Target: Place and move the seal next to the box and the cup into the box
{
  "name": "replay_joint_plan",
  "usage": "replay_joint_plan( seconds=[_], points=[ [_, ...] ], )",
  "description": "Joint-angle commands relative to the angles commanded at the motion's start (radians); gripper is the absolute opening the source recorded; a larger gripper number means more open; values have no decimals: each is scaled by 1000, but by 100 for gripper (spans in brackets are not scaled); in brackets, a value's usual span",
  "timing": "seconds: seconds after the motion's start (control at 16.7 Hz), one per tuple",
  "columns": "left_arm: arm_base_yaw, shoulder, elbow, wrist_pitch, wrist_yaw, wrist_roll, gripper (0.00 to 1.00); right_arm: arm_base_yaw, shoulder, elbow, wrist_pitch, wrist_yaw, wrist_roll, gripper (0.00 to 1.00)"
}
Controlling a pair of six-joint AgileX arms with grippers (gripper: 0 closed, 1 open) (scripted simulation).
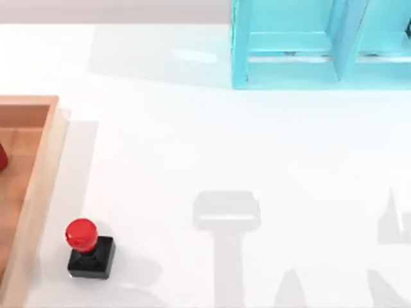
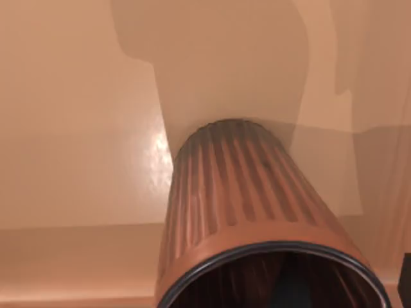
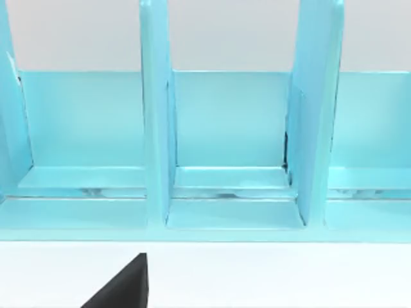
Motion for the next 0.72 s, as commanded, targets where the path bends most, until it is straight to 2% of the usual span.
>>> replay_joint_plan(
  seconds=[0.3, 0.72],
  points=[
    [0, 0, 0, 0, 0, 0, 98, 0, 0, 0, 0, 0, 0, 100],
    [0, 0, 0, 0, 0, 0, 100, 0, 0, 0, 0, 0, 0, 100]
  ],
)
